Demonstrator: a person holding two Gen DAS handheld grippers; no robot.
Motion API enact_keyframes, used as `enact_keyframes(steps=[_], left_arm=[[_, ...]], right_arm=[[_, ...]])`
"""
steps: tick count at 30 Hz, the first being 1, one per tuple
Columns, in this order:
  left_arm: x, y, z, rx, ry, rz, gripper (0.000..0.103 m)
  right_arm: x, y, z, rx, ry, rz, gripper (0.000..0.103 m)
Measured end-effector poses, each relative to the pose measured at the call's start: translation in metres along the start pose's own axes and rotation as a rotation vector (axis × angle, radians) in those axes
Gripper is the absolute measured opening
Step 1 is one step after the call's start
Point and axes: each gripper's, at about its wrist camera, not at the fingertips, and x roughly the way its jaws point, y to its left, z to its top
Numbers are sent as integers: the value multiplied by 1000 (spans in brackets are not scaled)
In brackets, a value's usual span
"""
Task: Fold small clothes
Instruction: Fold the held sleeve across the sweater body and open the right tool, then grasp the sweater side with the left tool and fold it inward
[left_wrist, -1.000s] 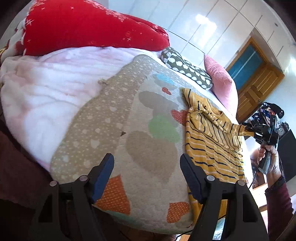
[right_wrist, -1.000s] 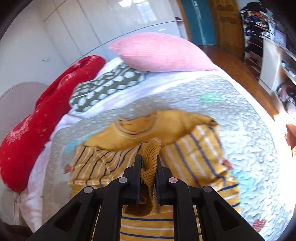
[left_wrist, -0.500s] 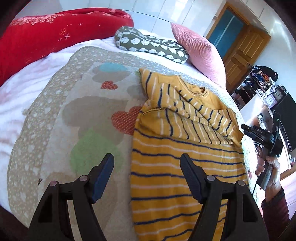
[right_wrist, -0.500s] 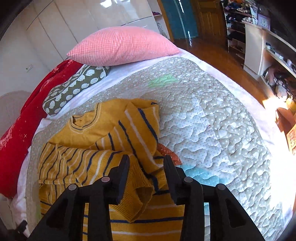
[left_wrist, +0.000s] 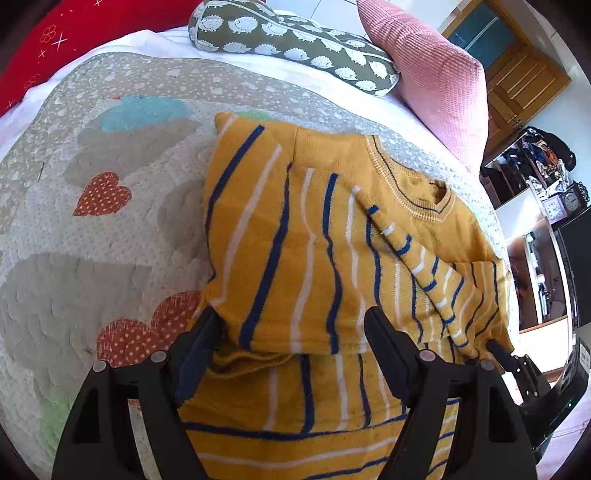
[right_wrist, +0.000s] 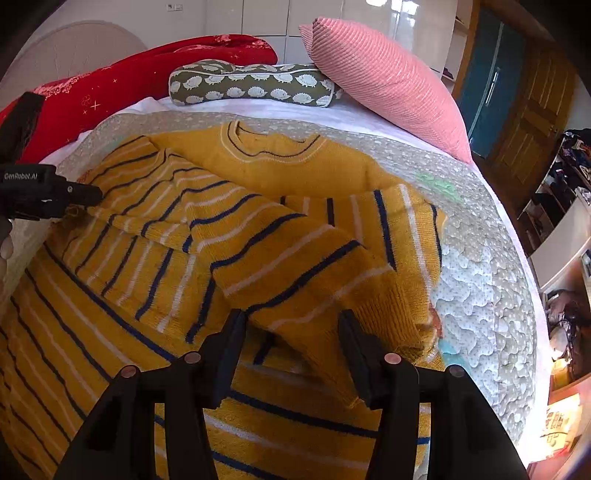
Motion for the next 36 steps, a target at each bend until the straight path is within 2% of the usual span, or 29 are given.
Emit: enact_keyframes(steps=[1,2,3,4,6,10,13,15,17,20,22,23,25,26,27,28,30,34,36], left_arm=[[2,-3,2,19,4,50,50],[2,-5,2,36,6,105,33],[-2,-2,3,37,1,108,16],[-10,4,3,20,-12,78,10],[-29,17,0,-2,-31,66,10],[-63,32,-12,27,-85,115,9],[-64,47,-16,5,-71,102,11],[-50,52,-17,-9,-60,156,10],[-37,59,-19,-23,-49,193,10],[-25,73,-27,-57,-10,203,10],[-32,75,-34,-45,-18,181,10],[-38,74,-37,-34,-26,177,10],[-50,73,-44,-16,-53,169,11],[-57,73,-48,-9,-64,163,13],[-62,74,-53,-7,-71,157,18],[-67,75,-58,-10,-76,150,26],[-75,76,-73,-21,-77,124,32],[-90,74,-111,-35,-68,64,33],[-100,70,-132,-33,-81,59,38]], right_arm=[[3,-1,0,-1,5,-14,54],[5,-2,0,7,17,-36,32],[6,-4,1,17,31,-52,5],[5,-8,3,36,40,-35,5],[-8,-19,7,87,22,19,5],[-43,-49,22,244,-25,204,5],[-51,-70,31,326,-44,250,5],[-32,-80,37,372,5,235,6],[-3,-91,39,437,69,181,6],[25,-103,39,481,104,67,7],[28,-104,41,494,99,48,11],[26,-103,42,500,89,46,16],[12,-100,43,478,50,30,38],[3,-101,43,462,23,4,57],[-7,-102,41,452,-10,-34,65],[-17,-105,37,447,-37,-80,65],[-28,-115,27,451,-31,-160,65],[-45,-125,3,484,-25,-97,65],[-55,-122,-11,504,-35,-55,65]])
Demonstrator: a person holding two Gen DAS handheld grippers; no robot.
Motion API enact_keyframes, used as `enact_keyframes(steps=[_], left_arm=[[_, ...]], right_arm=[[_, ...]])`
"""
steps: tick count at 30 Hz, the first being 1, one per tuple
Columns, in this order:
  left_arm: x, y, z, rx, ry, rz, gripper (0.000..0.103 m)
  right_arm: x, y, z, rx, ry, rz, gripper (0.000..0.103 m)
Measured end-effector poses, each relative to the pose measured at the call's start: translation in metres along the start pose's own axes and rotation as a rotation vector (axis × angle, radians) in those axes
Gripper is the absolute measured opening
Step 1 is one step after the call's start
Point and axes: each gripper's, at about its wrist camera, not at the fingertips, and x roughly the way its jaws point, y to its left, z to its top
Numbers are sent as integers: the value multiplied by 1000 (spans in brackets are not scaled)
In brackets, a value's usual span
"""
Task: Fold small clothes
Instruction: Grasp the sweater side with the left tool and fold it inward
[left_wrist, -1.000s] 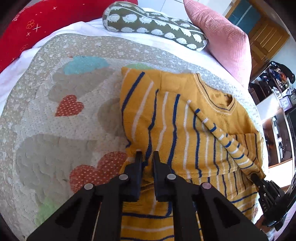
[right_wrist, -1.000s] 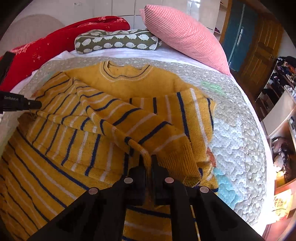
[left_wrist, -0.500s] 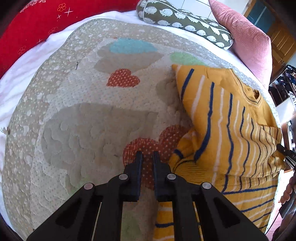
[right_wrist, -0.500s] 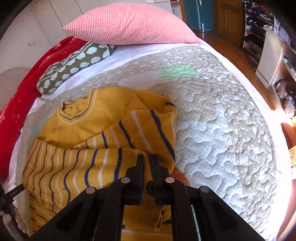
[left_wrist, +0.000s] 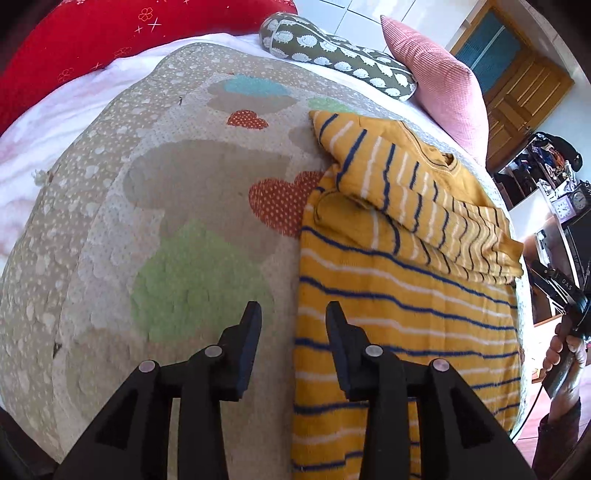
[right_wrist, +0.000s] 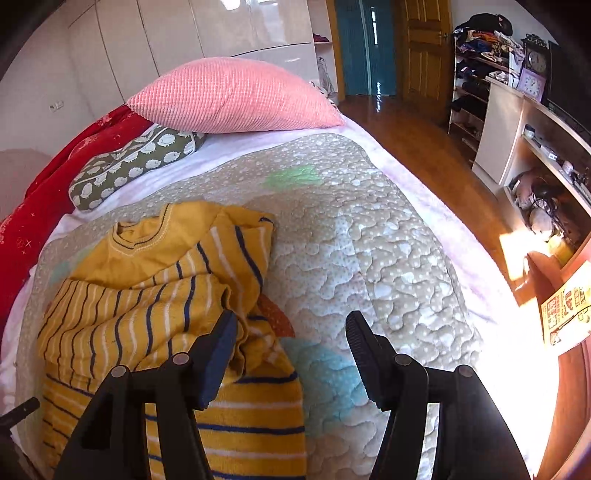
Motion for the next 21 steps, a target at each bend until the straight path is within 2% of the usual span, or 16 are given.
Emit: enact_keyframes(steps=[6,10,14,17,19,21], left_arm=[[-37,-13,-55,28,-70,49,51],[-43,-20,-84,54,-86,105,52],[-29,-22,-106,45,-27,95,52],[-28,-31,-116,94,-41,144,57],[-28,-35,-119,106,-38,141,63],[-27,-36,-121,103,-35,145,64]], right_arm=[[-32,-6,-80,95,20,155,65],[-59,-13,-142,120,9,175,65],[-80,-24,-193,158,1,177,65],[-91,-26,-216,154,-18,179,65],[-95,-25,-222,149,-21,173,67],[-95,-27,-223,163,-28,174,68]])
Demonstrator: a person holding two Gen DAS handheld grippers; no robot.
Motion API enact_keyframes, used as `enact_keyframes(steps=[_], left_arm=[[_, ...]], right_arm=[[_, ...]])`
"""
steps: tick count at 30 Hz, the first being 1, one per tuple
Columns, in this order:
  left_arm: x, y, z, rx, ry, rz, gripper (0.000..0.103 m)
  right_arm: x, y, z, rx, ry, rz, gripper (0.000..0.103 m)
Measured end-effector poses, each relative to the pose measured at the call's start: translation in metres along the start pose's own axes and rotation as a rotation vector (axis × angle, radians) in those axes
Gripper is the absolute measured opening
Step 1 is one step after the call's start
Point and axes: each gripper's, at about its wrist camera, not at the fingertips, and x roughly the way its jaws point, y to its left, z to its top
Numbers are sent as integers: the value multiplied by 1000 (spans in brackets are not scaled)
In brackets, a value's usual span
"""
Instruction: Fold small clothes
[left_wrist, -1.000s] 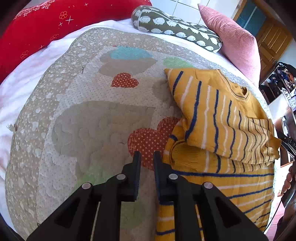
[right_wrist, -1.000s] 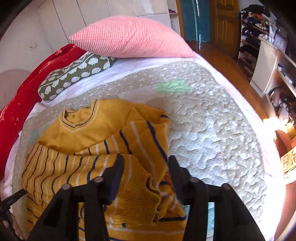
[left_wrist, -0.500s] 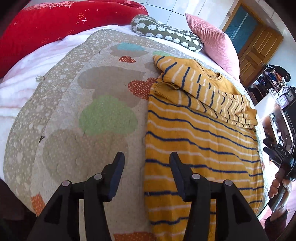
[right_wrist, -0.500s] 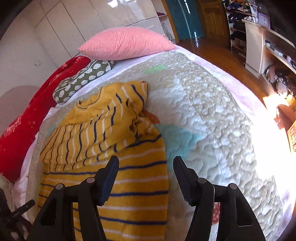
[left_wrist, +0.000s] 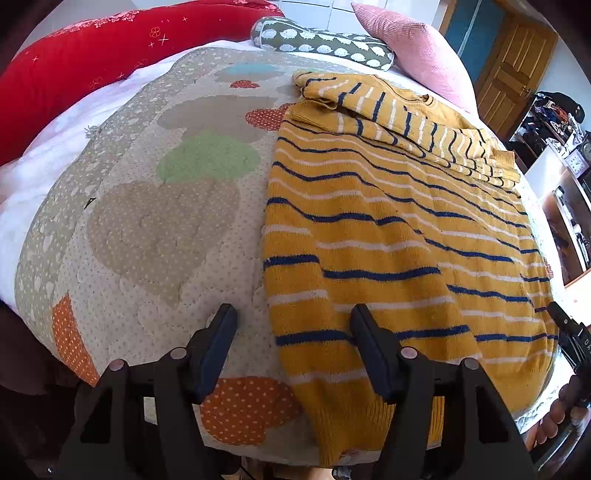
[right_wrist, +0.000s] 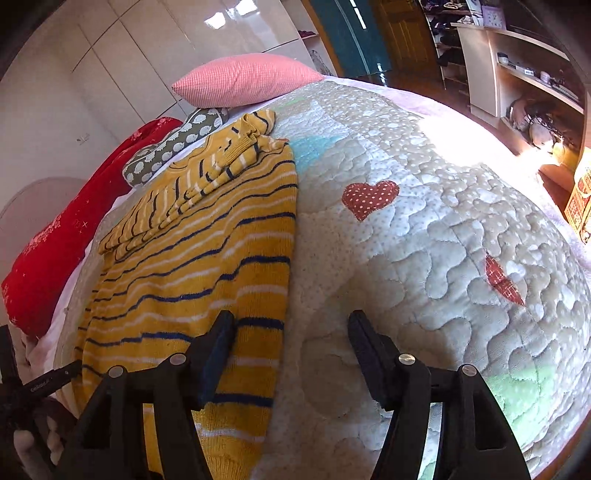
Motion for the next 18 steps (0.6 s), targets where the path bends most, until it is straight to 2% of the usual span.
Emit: enact_keyframes(steps=[8,13,16,17,18], left_arm=[[1,2,-5,-12,11,-27,71],[1,4,-7,-21,6,-56,74],[-4,8,-8,-34,6,-144,72],[-7,10,-10,-38,7,-198,69],[-9,10,-11,-42,13,-251,61]], right_arm=[[6,8,-3,8,-30,-32,77],[7,7,-6,25,-52,-1,83],[6,7,-5,21,-45,12,83],[4,6,-6,26,-41,24,83],[2,6,-6,34,-35,44,83]])
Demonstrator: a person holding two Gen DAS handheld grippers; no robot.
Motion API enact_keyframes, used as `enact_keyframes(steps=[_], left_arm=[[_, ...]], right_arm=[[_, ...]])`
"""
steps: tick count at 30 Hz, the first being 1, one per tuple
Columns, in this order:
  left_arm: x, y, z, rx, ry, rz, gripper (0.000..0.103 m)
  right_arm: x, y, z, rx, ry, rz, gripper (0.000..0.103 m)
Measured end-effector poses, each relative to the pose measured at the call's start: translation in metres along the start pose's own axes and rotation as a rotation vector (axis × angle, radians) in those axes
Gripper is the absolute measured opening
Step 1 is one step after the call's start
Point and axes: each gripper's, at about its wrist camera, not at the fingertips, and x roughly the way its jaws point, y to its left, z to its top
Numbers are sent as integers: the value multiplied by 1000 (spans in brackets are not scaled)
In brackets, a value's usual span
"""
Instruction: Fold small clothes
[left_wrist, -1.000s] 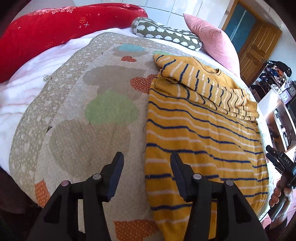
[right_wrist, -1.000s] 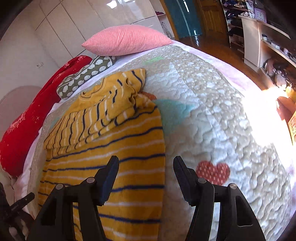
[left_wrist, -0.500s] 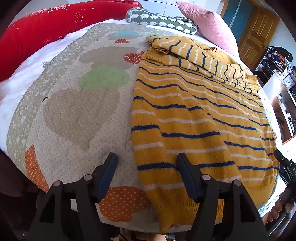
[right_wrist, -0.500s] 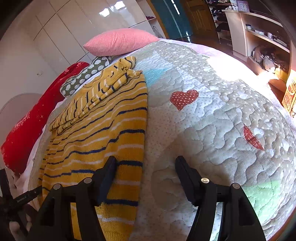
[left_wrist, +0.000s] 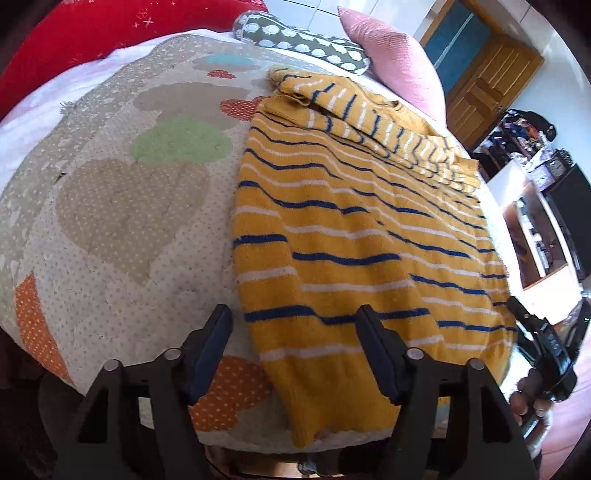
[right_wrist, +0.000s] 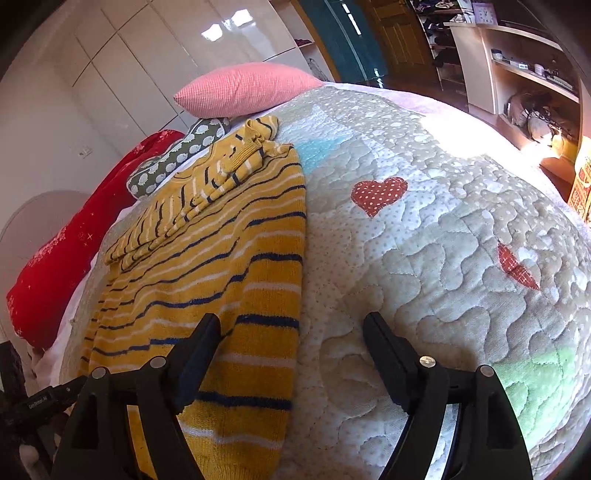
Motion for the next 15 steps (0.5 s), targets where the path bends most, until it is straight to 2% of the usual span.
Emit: enact_keyframes(steps=[2,5,8,11,13,15], left_arm=[[-2,-2,-4,-1,9,-61,58],[2,-6,-9,6,21,-78,58],[6,-4,-11,-23,35,-113,59],[10,-5,-9,-43,46,-144,72],[15,-6,-8,-62,53,-171,86],[18,-11,-8,-58,52,-155,89]], right_arm=[[-5,1,-3,13,12,48,83],[-8,5,-11,22,41,147,83],[-10,13,-20,-14,55,175,83],[-11,21,-26,-43,57,169,83],[-11,26,-27,-49,55,170,83],[-6,33,-28,-63,64,178,83]])
